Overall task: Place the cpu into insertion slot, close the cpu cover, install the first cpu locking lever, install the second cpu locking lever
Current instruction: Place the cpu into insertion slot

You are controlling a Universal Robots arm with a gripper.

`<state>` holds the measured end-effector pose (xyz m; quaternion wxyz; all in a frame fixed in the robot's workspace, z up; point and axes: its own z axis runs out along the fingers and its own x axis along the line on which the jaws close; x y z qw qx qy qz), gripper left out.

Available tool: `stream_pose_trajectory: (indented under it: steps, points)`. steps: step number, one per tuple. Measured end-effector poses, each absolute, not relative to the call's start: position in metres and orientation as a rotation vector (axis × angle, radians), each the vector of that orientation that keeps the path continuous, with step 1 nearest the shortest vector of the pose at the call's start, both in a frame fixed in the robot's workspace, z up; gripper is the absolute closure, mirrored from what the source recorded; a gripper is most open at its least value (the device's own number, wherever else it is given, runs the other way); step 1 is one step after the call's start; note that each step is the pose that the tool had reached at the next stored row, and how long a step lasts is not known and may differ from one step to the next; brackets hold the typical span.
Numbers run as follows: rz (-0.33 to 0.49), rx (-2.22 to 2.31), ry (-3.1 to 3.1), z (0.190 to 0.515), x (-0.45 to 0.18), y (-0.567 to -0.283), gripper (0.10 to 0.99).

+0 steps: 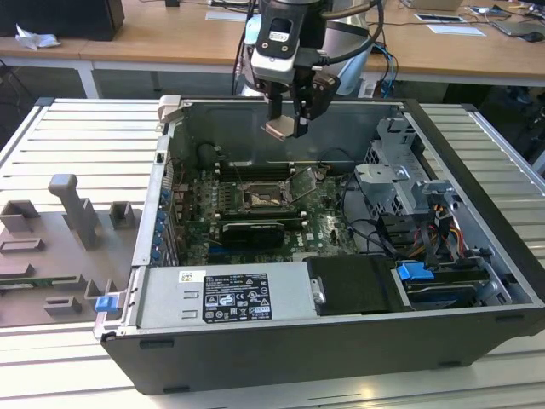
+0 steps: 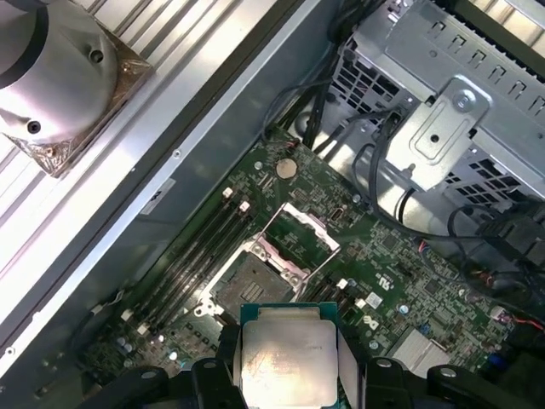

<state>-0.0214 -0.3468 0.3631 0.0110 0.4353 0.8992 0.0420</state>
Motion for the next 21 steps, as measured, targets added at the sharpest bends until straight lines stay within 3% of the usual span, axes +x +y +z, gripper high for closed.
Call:
stream_pose_trajectory:
  steps: [21]
  points:
    - [0.126, 1.608, 2.661, 0.3606, -0.0214, -0.3468, 0.549]
